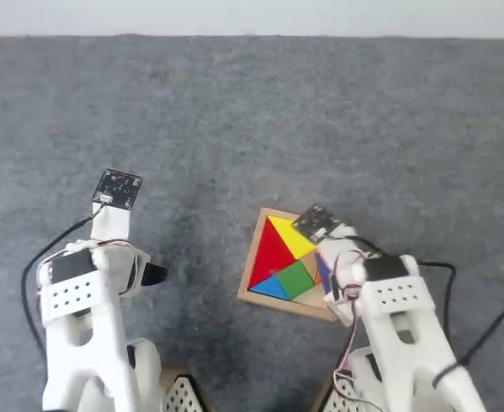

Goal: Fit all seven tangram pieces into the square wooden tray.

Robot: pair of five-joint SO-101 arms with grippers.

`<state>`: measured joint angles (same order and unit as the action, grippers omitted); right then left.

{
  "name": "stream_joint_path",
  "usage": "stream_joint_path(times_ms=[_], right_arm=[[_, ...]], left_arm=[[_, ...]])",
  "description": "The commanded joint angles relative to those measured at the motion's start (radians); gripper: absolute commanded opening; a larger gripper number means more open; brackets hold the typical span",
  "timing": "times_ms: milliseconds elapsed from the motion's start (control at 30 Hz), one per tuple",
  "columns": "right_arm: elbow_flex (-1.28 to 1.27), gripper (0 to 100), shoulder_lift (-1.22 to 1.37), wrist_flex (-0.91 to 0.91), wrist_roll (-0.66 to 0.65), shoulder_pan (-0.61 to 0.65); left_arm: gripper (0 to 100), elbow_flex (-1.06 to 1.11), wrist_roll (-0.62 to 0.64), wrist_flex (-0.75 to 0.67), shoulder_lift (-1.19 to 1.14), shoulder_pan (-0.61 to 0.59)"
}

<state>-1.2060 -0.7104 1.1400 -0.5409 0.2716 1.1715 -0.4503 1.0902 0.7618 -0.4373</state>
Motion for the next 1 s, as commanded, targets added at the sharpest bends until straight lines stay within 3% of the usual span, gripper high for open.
stream_joint_path(times_ms=[0,167,333,700,967], right_arm=[[0.068,7.6,0.030,-0.035,0.043,0.079],[0.106,7.6,0.030,-0.039,0.117,0.191],[0.149,7.6,0.041,-0.039,0.137,0.217],[0.167,7.7,-0.088,-0.048,0.155,0.082],[0.183,7.9,0.111,-0.199,0.160,0.051]], left_arm=[[34,-0.010,-0.003,-0.017,0.021,0.000],[34,-0.008,-0.003,-0.017,0.021,0.003],[34,-0.008,-0.003,-0.017,0.021,0.003],[34,-0.007,-0.003,-0.017,0.020,0.005],[34,-0.007,-0.003,-0.017,0.020,0.005]])
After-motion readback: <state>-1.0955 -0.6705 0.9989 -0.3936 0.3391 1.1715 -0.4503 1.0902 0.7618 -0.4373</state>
